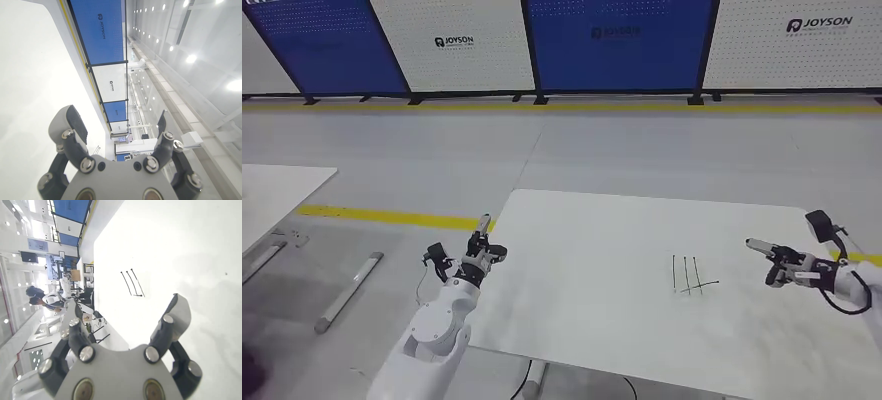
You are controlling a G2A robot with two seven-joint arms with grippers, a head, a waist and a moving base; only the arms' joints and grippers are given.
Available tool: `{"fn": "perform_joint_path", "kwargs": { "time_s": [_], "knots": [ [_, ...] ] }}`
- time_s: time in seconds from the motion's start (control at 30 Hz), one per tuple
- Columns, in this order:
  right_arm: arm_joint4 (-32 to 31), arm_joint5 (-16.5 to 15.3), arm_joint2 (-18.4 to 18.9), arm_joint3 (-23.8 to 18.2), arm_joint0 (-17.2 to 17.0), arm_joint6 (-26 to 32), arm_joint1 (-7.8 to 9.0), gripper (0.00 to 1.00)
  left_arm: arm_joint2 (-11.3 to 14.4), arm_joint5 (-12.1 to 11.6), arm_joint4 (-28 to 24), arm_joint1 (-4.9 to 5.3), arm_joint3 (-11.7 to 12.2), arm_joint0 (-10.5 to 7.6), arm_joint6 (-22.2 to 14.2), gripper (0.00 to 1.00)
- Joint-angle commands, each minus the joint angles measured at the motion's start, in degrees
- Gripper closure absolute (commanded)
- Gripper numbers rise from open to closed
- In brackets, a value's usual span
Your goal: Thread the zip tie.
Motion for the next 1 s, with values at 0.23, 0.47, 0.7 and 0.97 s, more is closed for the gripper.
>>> {"fn": "perform_joint_path", "kwargs": {
  "time_s": [0.23,0.47,0.7,0.97],
  "knots": [
    [0.1,0.0,0.1,-0.1,0.0,0.0,0.0,0.0,0.0,0.0,0.0,0.0,0.0,0.0,0.0,0.0],
    [-0.3,-12.8,-0.1,3.0,-0.4,7.8,0.94,0.0,0.0,0.0,0.0,0.0,0.0,0.0,0.0,0.0],
    [-0.2,-21.5,-9.0,5.6,3.5,9.6,2.18,0.0,0.0,0.0,0.0,0.0,0.0,0.0,0.0,0.0],
    [0.9,-23.2,-11.7,7.5,5.7,9.6,2.81,0.0,0.0,0.0,0.0,0.0,0.0,0.0,0.0,0.0]
  ]
}}
